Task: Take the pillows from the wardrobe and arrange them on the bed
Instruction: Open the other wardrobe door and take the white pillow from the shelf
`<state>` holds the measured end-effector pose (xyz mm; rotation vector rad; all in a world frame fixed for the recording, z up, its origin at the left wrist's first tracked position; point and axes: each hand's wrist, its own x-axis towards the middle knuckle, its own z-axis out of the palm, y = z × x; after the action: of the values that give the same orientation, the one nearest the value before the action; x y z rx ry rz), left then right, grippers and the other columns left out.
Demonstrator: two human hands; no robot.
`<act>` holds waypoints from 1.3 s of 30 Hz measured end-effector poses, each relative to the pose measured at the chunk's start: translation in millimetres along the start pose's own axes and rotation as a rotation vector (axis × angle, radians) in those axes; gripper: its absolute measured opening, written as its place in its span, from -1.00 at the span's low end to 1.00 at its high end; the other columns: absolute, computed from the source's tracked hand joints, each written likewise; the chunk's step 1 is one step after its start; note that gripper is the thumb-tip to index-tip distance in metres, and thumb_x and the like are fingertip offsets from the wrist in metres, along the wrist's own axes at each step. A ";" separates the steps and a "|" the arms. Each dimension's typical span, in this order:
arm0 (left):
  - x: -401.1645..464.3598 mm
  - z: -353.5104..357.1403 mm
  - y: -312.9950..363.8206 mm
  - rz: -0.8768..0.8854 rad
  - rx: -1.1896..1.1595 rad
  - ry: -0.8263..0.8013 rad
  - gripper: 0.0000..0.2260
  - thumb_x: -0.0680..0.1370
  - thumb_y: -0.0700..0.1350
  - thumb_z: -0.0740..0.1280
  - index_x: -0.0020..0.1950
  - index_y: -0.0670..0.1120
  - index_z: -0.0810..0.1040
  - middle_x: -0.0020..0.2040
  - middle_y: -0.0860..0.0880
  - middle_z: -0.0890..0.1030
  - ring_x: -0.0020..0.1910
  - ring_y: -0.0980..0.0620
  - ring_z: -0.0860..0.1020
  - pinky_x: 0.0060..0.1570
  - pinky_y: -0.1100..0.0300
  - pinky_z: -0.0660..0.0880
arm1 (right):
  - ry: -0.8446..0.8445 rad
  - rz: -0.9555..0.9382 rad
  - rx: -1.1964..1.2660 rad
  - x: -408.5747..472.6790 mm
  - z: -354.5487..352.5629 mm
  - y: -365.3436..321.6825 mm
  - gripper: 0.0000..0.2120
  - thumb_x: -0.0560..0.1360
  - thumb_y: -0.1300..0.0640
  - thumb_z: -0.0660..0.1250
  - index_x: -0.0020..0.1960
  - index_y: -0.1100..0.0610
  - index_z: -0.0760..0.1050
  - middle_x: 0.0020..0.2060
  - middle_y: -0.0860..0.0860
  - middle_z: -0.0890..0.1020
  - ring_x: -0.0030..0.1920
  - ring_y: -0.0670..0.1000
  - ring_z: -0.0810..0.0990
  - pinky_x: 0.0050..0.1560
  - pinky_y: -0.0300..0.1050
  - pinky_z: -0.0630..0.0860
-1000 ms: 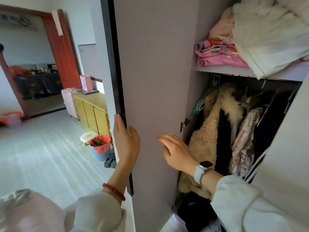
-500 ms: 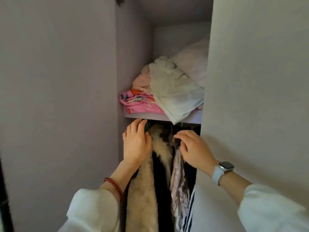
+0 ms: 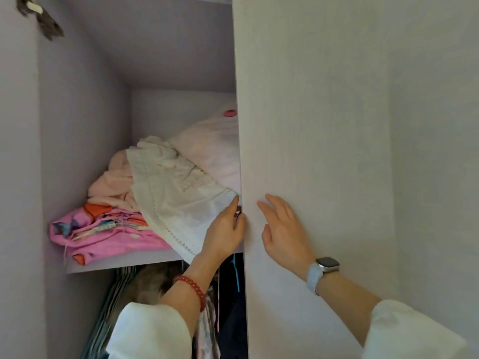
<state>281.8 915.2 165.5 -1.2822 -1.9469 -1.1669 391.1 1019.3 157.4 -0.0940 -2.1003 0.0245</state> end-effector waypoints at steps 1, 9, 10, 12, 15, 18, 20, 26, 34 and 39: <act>-1.1 4.9 2.6 0.006 -0.097 -0.017 -0.59 0.58 -0.14 0.10 0.43 0.06 0.19 0.16 -0.05 0.57 0.04 -0.04 0.53 0.02 0.07 0.48 | 0.009 0.017 -0.002 -4.3 -1.2 0.7 -0.52 0.46 0.31 0.18 0.37 0.20 0.24 0.40 0.19 0.27 0.42 0.16 0.18 0.43 0.04 0.18; -44.1 4.9 39.1 0.112 -0.423 0.030 -0.58 0.54 -0.28 0.10 0.37 0.00 0.31 0.01 -0.01 0.59 -0.22 0.10 0.51 -0.20 0.21 0.48 | 0.040 0.170 0.039 -68.7 -31.4 -6.0 -0.57 0.50 0.29 0.17 0.37 0.17 0.24 0.39 0.16 0.28 0.39 0.12 0.23 0.35 -0.26 0.10; -51.2 1.7 48.2 0.161 -0.445 0.020 -0.55 0.53 -0.29 0.09 0.38 0.05 0.30 0.02 -0.03 0.60 -0.22 0.07 0.52 -0.20 0.21 0.48 | 0.051 0.168 0.054 -78.6 -38.3 -9.3 -0.57 0.50 0.29 0.17 0.36 0.18 0.26 0.37 0.17 0.30 0.37 0.12 0.26 0.33 -0.33 0.07; -63.5 -3.0 66.8 0.254 -0.473 -0.009 -0.49 0.52 -0.27 0.08 0.33 0.26 0.26 0.00 -0.01 0.61 -0.22 0.10 0.52 -0.23 0.32 0.46 | 0.081 0.156 0.076 -97.5 -54.8 -15.2 -0.59 0.49 0.28 0.16 0.34 0.20 0.28 0.34 0.18 0.34 0.34 0.08 0.29 0.32 -0.41 0.04; -74.8 -2.2 95.0 0.326 -0.503 -0.048 -0.47 0.48 -0.22 0.07 0.34 0.28 0.19 -0.05 0.05 0.59 -0.16 0.10 0.54 -0.20 0.35 0.46 | 0.116 0.169 0.103 -121.3 -84.1 -18.0 -0.58 0.49 0.22 0.12 0.35 0.18 0.28 0.34 0.14 0.35 0.34 0.00 0.29 0.37 -0.42 0.09; -80.0 6.0 125.3 0.409 -0.580 -0.046 -0.50 0.45 -0.27 0.05 0.36 0.06 0.22 -0.03 0.14 0.45 -0.05 0.27 0.49 -0.06 0.36 0.46 | 0.137 0.205 0.161 -142.5 -117.8 -12.3 -0.59 0.51 0.18 0.09 0.36 0.16 0.27 0.34 0.10 0.37 0.35 0.01 0.33 0.38 -0.07 0.31; -81.5 14.7 148.4 0.495 -0.601 -0.075 -0.50 0.45 -0.33 0.04 0.36 0.03 0.22 0.08 0.17 0.38 0.05 0.39 0.40 0.01 0.47 0.39 | 0.153 0.219 0.193 -156.2 -142.8 -8.6 -0.60 0.52 0.17 0.07 0.36 0.14 0.26 0.30 0.05 0.40 0.31 -0.01 0.38 0.30 -0.09 0.40; -78.6 56.2 219.9 0.642 -0.529 -0.212 -0.44 0.54 -0.35 0.09 0.39 0.15 0.08 0.41 0.05 0.16 0.39 0.08 0.22 0.29 0.30 0.23 | 0.194 0.335 0.169 -187.8 -212.8 8.3 -0.51 0.49 0.09 0.13 0.39 -0.06 0.11 0.26 -0.25 0.36 0.18 -0.21 0.43 0.08 -0.37 0.47; -73.9 129.5 320.4 0.732 -0.407 -0.345 -0.36 0.54 -0.25 0.16 0.35 0.30 -0.11 0.53 -0.02 -0.03 0.48 0.00 0.03 0.30 0.07 0.26 | 0.340 0.524 -0.148 -218.5 -283.5 68.4 -0.49 0.52 0.28 0.15 0.43 0.20 0.08 0.36 0.16 0.39 0.23 0.18 0.48 0.22 0.05 0.44; -67.4 163.9 355.3 0.719 -0.309 -0.347 -0.42 0.55 -0.18 0.18 0.45 0.17 -0.02 0.53 -0.05 -0.07 0.48 -0.04 -0.01 0.29 0.01 0.30 | 0.326 0.665 -0.193 -222.5 -309.3 101.9 -0.51 0.53 0.30 0.13 0.42 0.25 0.07 0.36 0.22 0.36 0.28 0.22 0.42 0.26 0.08 0.38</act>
<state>638.0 1090.5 164.2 -2.2238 -1.3143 -0.9200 775.6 1097.2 117.1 -0.8512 -1.6608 0.1920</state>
